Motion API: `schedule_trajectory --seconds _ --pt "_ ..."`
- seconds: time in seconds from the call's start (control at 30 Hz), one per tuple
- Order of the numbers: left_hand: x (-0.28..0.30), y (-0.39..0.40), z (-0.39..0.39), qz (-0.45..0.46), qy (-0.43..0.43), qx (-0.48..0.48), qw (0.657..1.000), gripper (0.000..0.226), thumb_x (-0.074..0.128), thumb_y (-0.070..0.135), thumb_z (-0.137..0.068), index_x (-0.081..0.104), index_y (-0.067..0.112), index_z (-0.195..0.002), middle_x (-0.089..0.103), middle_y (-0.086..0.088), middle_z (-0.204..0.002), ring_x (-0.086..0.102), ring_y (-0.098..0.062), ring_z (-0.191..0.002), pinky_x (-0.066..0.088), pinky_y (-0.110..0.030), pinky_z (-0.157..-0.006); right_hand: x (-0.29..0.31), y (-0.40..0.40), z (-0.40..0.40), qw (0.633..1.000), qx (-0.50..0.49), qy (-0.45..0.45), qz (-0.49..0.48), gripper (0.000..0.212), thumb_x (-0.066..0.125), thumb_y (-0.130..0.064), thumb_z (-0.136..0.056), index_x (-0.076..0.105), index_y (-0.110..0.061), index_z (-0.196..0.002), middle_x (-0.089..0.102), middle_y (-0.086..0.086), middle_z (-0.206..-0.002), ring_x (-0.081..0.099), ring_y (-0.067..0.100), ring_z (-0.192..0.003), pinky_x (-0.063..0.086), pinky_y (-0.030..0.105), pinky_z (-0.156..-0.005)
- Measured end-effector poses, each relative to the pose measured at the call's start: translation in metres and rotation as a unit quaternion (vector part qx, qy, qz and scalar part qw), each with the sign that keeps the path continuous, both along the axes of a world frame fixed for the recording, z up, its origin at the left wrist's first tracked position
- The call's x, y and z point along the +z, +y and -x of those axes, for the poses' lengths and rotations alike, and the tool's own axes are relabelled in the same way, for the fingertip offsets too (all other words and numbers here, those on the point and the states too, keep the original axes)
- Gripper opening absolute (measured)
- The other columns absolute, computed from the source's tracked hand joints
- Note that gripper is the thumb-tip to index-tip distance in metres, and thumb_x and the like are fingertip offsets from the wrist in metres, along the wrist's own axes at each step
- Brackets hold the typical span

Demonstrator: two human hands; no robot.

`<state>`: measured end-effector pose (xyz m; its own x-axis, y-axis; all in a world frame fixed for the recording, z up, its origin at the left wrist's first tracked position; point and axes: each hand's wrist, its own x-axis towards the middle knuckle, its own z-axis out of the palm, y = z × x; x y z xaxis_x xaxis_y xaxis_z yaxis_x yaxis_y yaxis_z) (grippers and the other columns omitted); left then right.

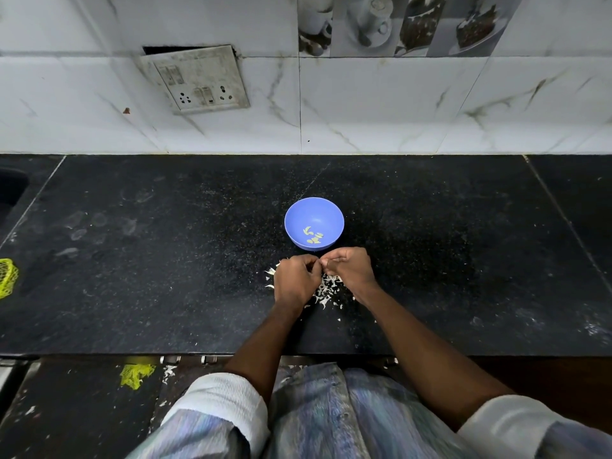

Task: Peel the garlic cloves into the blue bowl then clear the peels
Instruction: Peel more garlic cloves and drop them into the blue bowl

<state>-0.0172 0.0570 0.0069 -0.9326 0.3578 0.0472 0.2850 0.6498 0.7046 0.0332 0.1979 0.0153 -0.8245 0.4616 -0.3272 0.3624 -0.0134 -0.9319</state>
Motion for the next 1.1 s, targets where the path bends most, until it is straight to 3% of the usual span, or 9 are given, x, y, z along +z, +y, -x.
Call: schedule_trajectory --seconds 0.17,0.37,0.5,0.57,0.63,0.77,0.93,1.1 --pt "0.004 0.006 0.001 -0.011 0.000 0.022 1.000 0.022 0.066 0.037 -0.087 0.080 0.022 -0.081 0.074 0.001 -0.068 0.067 -0.020 -0.062 0.054 -0.036 -0.059 -0.001 -0.001 0.004 1.000 -0.014 -0.005 -0.017 0.008 0.072 0.003 -0.088 0.079 -0.003 -0.090 0.078 0.010 -0.080 0.073 0.014 -0.071 0.059 0.023 -0.067" --pt "0.005 0.008 0.000 -0.040 -0.036 0.018 0.998 0.013 0.070 0.025 -0.084 0.076 0.019 -0.073 0.070 0.006 -0.064 0.063 -0.011 -0.059 0.049 -0.032 -0.057 -0.001 -0.003 0.007 0.999 -0.028 -0.018 0.012 0.009 0.067 0.002 -0.092 0.074 -0.002 -0.089 0.076 0.012 -0.083 0.070 0.011 -0.071 0.056 0.020 -0.064" --pt "0.002 0.008 0.001 -0.122 -0.091 0.048 0.987 0.024 0.072 0.019 -0.086 0.067 0.016 -0.063 0.059 0.003 -0.053 0.044 -0.002 -0.050 0.041 -0.026 -0.055 -0.002 -0.003 0.006 0.996 -0.041 -0.019 0.080 0.010 0.068 0.004 -0.090 0.072 -0.004 -0.086 0.074 0.007 -0.079 0.069 0.011 -0.072 0.057 0.022 -0.068" --pt "0.000 0.008 0.003 -0.155 -0.110 0.058 0.980 0.025 0.072 0.019 -0.091 0.071 0.010 -0.068 0.062 -0.006 -0.057 0.043 -0.002 -0.052 0.043 -0.028 -0.056 -0.001 -0.001 0.006 0.993 -0.049 -0.014 0.109 0.011 0.065 0.006 -0.090 0.072 -0.003 -0.088 0.073 0.008 -0.081 0.069 0.014 -0.074 0.058 0.024 -0.073" --pt "0.000 0.007 0.003 -0.167 -0.120 0.050 0.977 0.015 0.073 0.016 -0.093 0.079 0.013 -0.080 0.070 0.002 -0.062 0.056 0.001 -0.055 0.050 -0.023 -0.061 -0.002 0.002 0.006 0.993 -0.053 -0.015 0.109 0.010 0.064 0.005 -0.092 0.072 -0.001 -0.091 0.073 0.010 -0.082 0.069 0.014 -0.074 0.059 0.025 -0.075" --pt "0.000 0.004 0.000 -0.127 -0.091 0.011 0.988 0.010 0.075 0.016 -0.090 0.083 0.020 -0.092 0.077 0.012 -0.075 0.072 -0.002 -0.070 0.059 -0.022 -0.070 -0.004 0.002 0.006 0.998 -0.037 -0.026 0.054 0.010 0.066 0.004 -0.090 0.074 -0.002 -0.088 0.077 0.013 -0.082 0.070 0.014 -0.072 0.059 0.025 -0.072" --pt "0.002 0.004 -0.002 -0.048 -0.035 -0.013 0.998 0.010 0.073 0.026 -0.089 0.083 0.024 -0.087 0.076 0.008 -0.073 0.069 -0.008 -0.065 0.055 -0.030 -0.063 -0.003 0.002 0.003 0.999 -0.011 -0.032 -0.035 0.012 0.070 0.001 -0.090 0.074 -0.008 -0.084 0.075 0.006 -0.074 0.068 0.011 -0.065 0.057 0.024 -0.064" --pt "0.007 0.010 -0.007 0.004 -0.013 -0.002 1.000 0.021 0.068 0.029 -0.086 0.074 0.016 -0.071 0.063 -0.002 -0.055 0.058 -0.022 -0.053 0.050 -0.040 -0.054 -0.005 -0.002 0.005 0.986 -0.001 -0.049 -0.157 0.019 0.071 -0.006 -0.087 0.075 -0.021 -0.076 0.075 -0.004 -0.073 0.072 0.011 -0.072 0.061 0.028 -0.072"
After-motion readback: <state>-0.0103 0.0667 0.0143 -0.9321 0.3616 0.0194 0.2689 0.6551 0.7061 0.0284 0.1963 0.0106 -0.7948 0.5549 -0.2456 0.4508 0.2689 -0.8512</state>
